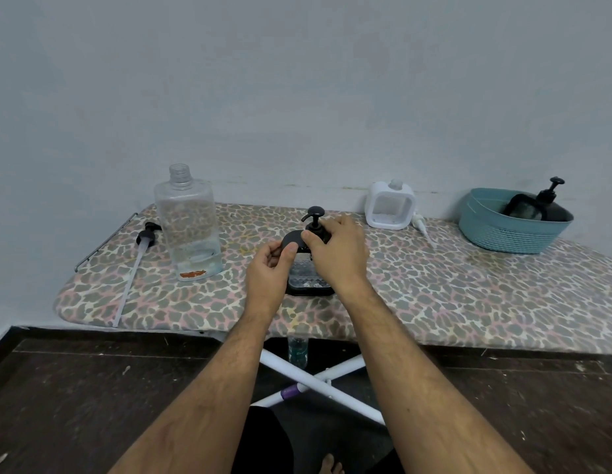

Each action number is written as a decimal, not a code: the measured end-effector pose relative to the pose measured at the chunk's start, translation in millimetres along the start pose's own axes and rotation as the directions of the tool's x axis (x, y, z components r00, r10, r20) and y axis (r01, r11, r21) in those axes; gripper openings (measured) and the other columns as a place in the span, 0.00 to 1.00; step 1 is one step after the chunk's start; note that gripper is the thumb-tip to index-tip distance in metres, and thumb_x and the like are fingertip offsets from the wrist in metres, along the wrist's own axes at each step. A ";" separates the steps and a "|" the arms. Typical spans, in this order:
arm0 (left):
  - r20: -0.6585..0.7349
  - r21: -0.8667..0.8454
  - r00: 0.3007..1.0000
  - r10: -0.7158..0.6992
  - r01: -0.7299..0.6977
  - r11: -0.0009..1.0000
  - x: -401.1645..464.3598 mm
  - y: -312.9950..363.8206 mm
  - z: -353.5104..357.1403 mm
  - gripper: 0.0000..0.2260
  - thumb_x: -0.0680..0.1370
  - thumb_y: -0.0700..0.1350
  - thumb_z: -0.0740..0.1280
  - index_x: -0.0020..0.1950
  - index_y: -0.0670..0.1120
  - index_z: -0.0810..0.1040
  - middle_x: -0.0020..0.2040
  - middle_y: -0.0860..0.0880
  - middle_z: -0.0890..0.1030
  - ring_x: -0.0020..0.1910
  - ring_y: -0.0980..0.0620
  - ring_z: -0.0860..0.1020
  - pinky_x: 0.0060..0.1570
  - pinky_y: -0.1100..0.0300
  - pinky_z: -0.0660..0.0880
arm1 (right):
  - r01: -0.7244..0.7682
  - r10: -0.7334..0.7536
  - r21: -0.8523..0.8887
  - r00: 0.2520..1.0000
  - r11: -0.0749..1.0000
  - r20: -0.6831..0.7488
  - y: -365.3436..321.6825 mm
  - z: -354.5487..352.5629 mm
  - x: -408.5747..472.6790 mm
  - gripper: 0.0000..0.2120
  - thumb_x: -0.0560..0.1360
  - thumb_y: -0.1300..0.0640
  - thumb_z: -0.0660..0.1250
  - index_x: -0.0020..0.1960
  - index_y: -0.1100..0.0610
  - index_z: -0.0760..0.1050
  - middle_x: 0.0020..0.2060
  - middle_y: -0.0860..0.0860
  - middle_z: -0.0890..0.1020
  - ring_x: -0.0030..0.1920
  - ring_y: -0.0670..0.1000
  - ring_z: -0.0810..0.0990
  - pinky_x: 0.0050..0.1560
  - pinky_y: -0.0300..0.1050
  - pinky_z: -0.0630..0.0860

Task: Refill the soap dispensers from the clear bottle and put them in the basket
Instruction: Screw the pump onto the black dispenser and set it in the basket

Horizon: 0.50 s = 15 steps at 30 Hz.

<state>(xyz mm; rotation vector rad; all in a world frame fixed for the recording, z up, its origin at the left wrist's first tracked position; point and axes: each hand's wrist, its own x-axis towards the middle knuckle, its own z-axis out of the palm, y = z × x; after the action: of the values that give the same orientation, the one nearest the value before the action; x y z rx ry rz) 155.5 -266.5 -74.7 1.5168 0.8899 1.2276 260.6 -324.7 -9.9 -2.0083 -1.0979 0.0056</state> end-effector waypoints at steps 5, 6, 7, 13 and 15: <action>-0.001 0.021 1.000 -0.018 0.018 1.000 0.8 -0.3 0.5 0.11 0.78 0.53 0.68 0.57 0.50 0.77 0.50 0.56 0.80 0.49 0.62 0.79 0.45 0.73 0.74 | -0.041 0.040 -0.047 0.999 0.998 -0.026 -5.4 1.8 -5.2 0.21 0.78 0.41 0.65 0.66 0.52 0.78 0.61 0.50 0.74 0.64 0.53 0.69 0.64 0.57 0.69; -0.002 0.025 1.000 -0.023 0.023 0.999 0.9 -0.3 0.2 0.12 0.78 0.53 0.68 0.58 0.49 0.77 0.50 0.56 0.80 0.49 0.61 0.79 0.45 0.73 0.74 | -0.045 0.044 -0.052 0.999 0.998 -0.021 -6.0 1.4 -5.8 0.21 0.78 0.41 0.65 0.65 0.52 0.77 0.62 0.51 0.73 0.65 0.53 0.69 0.64 0.57 0.69; -0.004 0.024 1.000 -0.025 0.025 0.999 0.5 0.3 0.2 0.13 0.78 0.54 0.68 0.58 0.48 0.77 0.50 0.56 0.80 0.49 0.61 0.79 0.45 0.73 0.74 | -0.053 0.052 -0.057 0.999 0.997 -0.011 -5.9 1.3 -5.7 0.21 0.78 0.40 0.64 0.66 0.52 0.77 0.62 0.51 0.73 0.65 0.53 0.68 0.64 0.57 0.68; 0.006 -0.009 0.999 -0.049 0.049 0.999 0.7 -1.1 -1.3 0.28 0.73 0.65 0.68 0.62 0.45 0.79 0.53 0.51 0.82 0.54 0.53 0.81 0.54 0.58 0.78 | -0.101 0.018 0.329 0.969 0.939 0.246 1.6 -18.9 -2.7 0.13 0.78 0.49 0.69 0.59 0.53 0.80 0.52 0.48 0.83 0.53 0.50 0.81 0.60 0.55 0.77; 0.014 -0.007 0.997 -0.070 0.070 0.998 0.2 -1.8 -2.6 0.35 0.68 0.72 0.67 0.62 0.46 0.79 0.54 0.50 0.83 0.54 0.52 0.81 0.56 0.52 0.79 | -0.100 -0.035 0.394 0.946 0.913 0.321 11.8 -26.0 -2.2 0.15 0.78 0.52 0.69 0.64 0.54 0.79 0.57 0.48 0.83 0.57 0.49 0.80 0.65 0.53 0.75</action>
<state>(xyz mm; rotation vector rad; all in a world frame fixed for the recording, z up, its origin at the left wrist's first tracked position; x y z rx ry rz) 153.1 -265.2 -76.3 1.4740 0.9214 1.1677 276.9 -346.6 -1.4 -1.6778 -1.1514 0.5573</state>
